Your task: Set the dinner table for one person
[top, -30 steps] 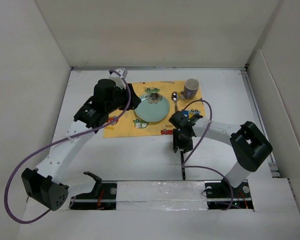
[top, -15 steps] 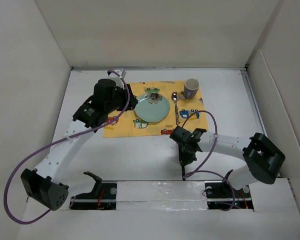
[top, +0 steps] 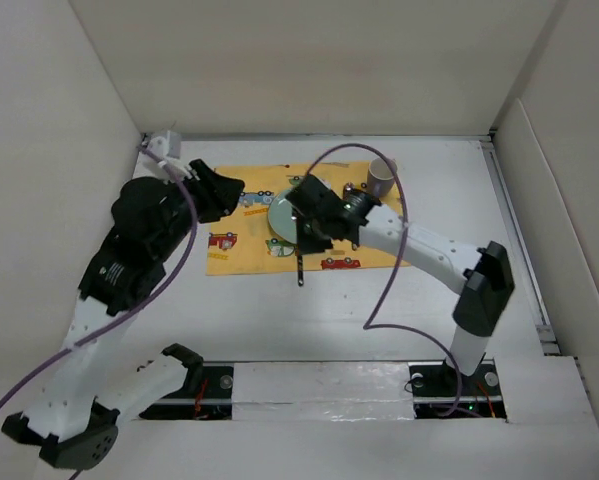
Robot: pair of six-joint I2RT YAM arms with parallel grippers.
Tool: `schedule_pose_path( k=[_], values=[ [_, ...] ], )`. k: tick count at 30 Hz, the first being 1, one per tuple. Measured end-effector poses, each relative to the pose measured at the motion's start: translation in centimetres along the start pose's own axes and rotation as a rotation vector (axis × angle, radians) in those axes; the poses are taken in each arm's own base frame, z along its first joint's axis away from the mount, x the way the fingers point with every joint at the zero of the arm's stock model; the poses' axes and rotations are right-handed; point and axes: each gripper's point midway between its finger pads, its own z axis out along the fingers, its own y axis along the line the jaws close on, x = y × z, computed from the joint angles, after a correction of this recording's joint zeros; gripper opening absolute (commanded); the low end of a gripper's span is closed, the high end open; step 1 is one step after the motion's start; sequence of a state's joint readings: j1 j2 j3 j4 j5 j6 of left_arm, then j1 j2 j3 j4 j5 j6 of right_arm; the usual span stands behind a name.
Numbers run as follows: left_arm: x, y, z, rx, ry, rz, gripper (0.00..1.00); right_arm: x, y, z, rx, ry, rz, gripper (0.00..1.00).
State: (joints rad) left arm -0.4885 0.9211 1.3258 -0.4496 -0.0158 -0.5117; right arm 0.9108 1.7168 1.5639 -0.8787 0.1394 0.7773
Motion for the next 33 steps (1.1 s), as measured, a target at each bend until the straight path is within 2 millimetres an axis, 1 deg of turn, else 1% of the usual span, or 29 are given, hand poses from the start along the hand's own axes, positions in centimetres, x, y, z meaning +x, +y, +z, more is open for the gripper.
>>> schedule_pose_path(
  k=[1, 2, 4, 6, 8, 10, 12, 13, 15, 18, 22, 24, 27, 30, 31, 33],
  values=[
    [-0.7, -0.1, -1.3, 0.005, -0.035, -0.014, 0.36, -2.1, 2.0, 0.4, -0.027, -0.029, -0.014, 0.0],
    [-1.4, -0.1, -2.5, 0.007, -0.067, -0.025, 0.36, -3.7, 3.4, 1.3, -0.044, -0.051, -0.024, 0.0],
    [-2.1, 0.2, -4.5, -0.004, -0.11, -0.041, 0.36, -6.9, 6.1, 3.6, -0.076, -0.089, -0.044, 0.0],
    [-2.5, 0.6, -6.4, -0.013, -0.145, -0.052, 0.36, -8.8, 7.9, 6.6, -0.093, -0.099, -0.061, 0.0],
    [-2.4, 0.9, -7.4, -0.021, -0.152, -0.06, 0.36, -10.3, 9.0, 10.0, -0.102, -0.103, -0.071, 0.0],
    [-1.9, 1.3, -7.2, -0.034, -0.131, -0.062, 0.36, -10.6, 9.3, 13.3, -0.112, -0.088, -0.072, 0.0],
    [-0.6, 1.8, -6.6, -0.053, -0.089, -0.064, 0.36, -10.2, 8.9, 16.0, -0.11, -0.058, -0.068, 0.0],
    [0.0, 2.1, -6.2, -0.063, -0.066, -0.065, 0.35, -9.9, 8.5, 17.1, -0.109, -0.04, -0.066, 0.0],
    [1.4, 2.7, -5.7, -0.081, -0.017, -0.069, 0.35, -9.4, 8.0, 18.5, -0.119, -0.01, -0.06, 0.0],
    [2.8, 3.2, -5.4, -0.096, 0.033, -0.075, 0.35, -9.6, 7.9, 19.6, -0.147, 0.007, -0.047, 0.0],
    [3.5, 3.4, -5.4, -0.101, 0.056, -0.08, 0.35, -10.9, 8.8, 19.8, -0.205, -0.018, -0.026, 0.0],
    [3.6, 3.4, -5.4, -0.101, 0.058, -0.081, 0.35, -11.0, 9.3, 19.8, -0.228, -0.02, -0.017, 0.0],
    [3.7, 3.4, -5.6, -0.098, 0.055, -0.082, 0.36, -11.0, 9.8, 20.0, -0.253, -0.016, -0.006, 0.0],
    [3.8, 3.5, -5.7, -0.099, 0.057, -0.082, 0.36, -10.5, 9.7, 20.9, -0.256, -0.003, 0.002, 0.0],
    [3.9, 3.6, -5.6, -0.1, 0.06, -0.082, 0.36, -10.2, 9.6, 21.4, -0.254, 0.003, 0.007, 0.01],
    [4.0, 3.6, -5.5, -0.102, 0.063, -0.081, 0.36, -9.9, 9.6, 22.0, -0.257, 0.014, 0.018, 0.07]
  ],
)
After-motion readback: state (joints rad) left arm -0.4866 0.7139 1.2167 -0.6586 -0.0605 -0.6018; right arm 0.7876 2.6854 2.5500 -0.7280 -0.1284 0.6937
